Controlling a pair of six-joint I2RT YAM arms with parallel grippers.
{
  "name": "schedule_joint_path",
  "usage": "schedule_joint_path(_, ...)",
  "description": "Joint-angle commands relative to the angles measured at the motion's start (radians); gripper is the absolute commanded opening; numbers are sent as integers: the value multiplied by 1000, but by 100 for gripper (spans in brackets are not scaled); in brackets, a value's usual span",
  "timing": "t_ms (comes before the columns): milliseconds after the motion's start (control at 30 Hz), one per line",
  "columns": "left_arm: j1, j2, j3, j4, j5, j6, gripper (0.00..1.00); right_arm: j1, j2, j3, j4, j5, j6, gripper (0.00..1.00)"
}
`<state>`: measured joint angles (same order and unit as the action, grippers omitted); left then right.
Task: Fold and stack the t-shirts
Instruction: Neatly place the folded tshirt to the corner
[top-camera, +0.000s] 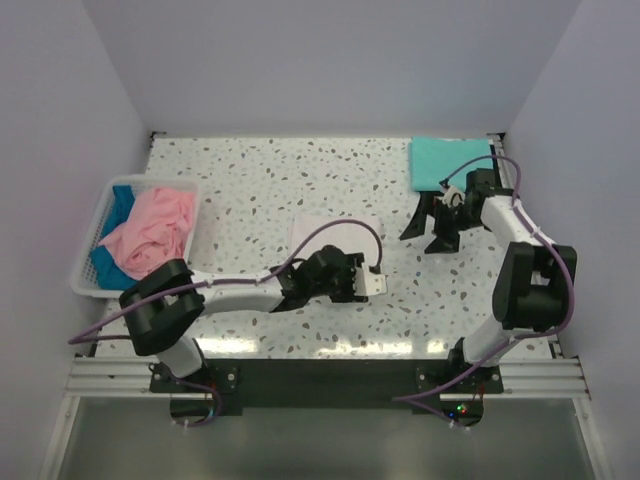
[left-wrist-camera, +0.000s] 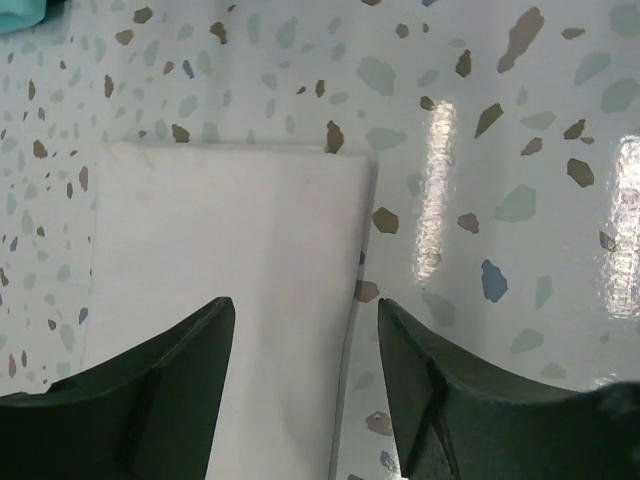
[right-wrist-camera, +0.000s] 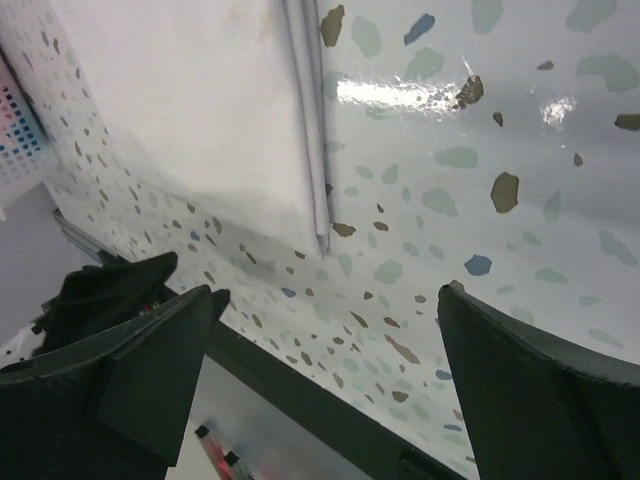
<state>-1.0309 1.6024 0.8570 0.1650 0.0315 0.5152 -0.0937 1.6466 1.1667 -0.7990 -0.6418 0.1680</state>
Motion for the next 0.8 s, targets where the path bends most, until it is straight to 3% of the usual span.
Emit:
schedule_joint_path(0, -70, 56, -32, 253, -111, 150, 62, -9, -48, -18, 32, 39, 70, 99)
schedule_joint_path(467, -136, 300, 52, 350, -59, 236, 41, -11, -38, -85, 52, 56, 91, 99)
schedule_joint_path(767, -49, 340, 129, 265, 76, 181, 27, -8, -22, -140, 113, 53, 123, 99)
